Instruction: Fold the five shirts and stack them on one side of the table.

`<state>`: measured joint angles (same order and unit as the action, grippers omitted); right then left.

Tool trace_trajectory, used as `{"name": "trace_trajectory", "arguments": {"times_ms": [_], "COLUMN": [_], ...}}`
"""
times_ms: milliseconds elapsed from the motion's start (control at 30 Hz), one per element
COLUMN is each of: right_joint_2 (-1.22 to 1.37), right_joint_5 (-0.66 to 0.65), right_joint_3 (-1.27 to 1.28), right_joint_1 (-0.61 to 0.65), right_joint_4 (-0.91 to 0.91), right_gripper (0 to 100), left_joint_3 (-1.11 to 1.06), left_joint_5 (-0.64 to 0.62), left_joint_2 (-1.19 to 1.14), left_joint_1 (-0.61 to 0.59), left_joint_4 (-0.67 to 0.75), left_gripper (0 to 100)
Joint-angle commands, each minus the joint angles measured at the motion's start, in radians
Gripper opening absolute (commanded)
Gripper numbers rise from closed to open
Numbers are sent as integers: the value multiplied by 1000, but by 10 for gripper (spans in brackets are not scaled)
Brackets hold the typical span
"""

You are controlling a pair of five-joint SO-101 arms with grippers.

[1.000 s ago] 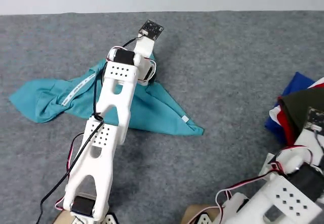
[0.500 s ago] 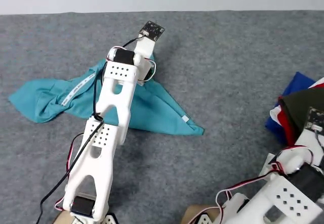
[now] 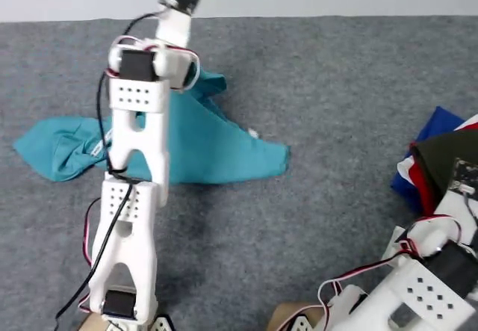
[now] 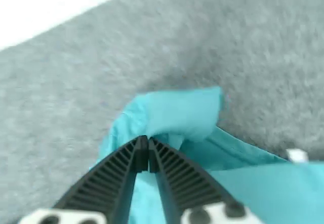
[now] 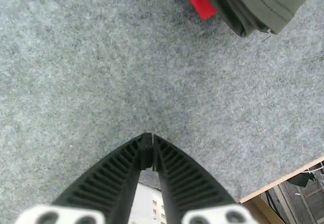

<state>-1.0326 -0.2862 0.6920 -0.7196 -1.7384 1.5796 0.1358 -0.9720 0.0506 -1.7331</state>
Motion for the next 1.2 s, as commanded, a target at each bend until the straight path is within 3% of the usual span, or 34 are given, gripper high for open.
{"name": "trace_trajectory", "arguments": {"times_ms": [0,133,333,567,800,933,1167], "right_joint_2": [-15,-15,-15,-4,12,159,484], "right_joint_5": [-9,-9,-11,-11,-5,-5,-2], "right_joint_3": [-3,-3,-3,-5,-8,-28,-371], "right_joint_1": [-10,-10,7,263,515,610,763], "right_joint_4": [10,25,82,88,237,263,165], "right_gripper": [10,10,10,10,10,10,10], "left_joint_3": [-59,-277,-805,-1334,-1638,-1758,-1913], "left_joint_5": [-11,-9,35,114,213,269,385], "left_joint_2": [158,308,611,916,1063,1100,1152], "left_joint_1": [-35,-74,-150,-334,-516,-603,-787], "left_joint_4": [-23,-25,-23,-18,-18,-18,-18], "left_gripper": [2,2,2,2,2,2,2]}}
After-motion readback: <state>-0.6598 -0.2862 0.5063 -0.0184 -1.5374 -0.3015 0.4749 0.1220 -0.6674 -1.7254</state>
